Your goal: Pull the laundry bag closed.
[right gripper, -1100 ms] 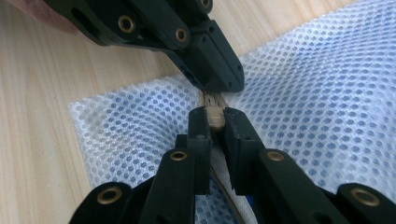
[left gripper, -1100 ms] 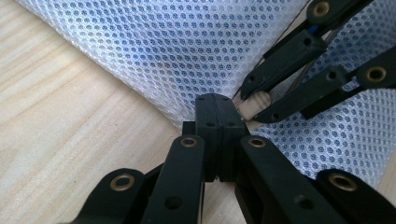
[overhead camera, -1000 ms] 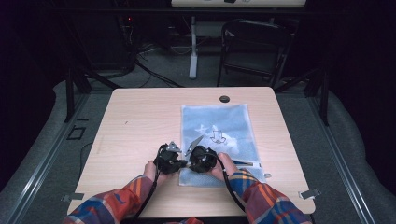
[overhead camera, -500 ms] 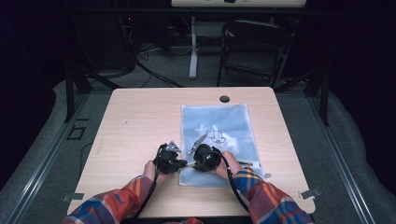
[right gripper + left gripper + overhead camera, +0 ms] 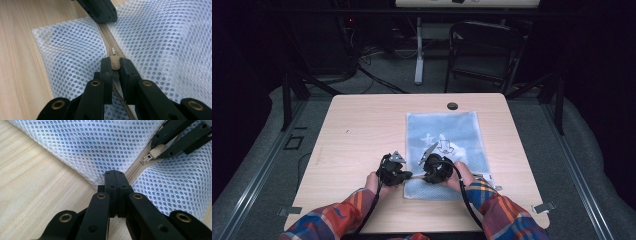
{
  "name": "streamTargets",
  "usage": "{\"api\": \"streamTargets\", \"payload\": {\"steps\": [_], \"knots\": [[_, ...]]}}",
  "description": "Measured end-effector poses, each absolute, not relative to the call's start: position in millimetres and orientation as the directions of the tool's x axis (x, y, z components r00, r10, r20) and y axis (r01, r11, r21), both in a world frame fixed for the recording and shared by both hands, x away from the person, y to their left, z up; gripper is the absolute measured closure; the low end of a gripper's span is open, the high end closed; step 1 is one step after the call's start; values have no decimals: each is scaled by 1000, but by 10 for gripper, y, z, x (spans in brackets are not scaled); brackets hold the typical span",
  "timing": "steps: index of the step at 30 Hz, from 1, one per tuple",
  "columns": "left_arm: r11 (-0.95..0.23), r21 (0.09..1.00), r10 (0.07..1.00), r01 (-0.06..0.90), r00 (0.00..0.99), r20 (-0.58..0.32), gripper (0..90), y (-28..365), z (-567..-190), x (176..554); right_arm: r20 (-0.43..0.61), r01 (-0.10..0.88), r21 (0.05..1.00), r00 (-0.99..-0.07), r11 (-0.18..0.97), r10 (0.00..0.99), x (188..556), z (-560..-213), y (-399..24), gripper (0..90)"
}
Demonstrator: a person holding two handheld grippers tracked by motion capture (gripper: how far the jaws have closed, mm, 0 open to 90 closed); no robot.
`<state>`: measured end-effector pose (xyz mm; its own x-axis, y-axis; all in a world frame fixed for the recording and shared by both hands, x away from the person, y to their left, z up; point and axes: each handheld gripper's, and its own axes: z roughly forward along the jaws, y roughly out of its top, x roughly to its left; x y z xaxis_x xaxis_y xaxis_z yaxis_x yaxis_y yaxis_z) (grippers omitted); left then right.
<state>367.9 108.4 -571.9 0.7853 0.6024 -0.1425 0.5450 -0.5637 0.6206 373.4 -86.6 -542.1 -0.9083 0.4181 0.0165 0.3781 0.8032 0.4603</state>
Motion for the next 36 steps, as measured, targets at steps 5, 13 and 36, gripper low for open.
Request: {"api": "streamTargets", "payload": {"steps": [5,13,36], "knots": [[-559,623,600,547,786,-151,900,1092,-5724,3686,17,381,458,-907,803,420,3735,-5414,-897,820],[-556,630,600,543,786,-149,900,1090,-5727,3682,22,383,456,-907,803,420,3731,-5416,-904,819],[-634,608,461,477,865,-198,900,1042,-5708,3546,18,390,449,-904,804,428,3721,-5435,-893,819]]}}
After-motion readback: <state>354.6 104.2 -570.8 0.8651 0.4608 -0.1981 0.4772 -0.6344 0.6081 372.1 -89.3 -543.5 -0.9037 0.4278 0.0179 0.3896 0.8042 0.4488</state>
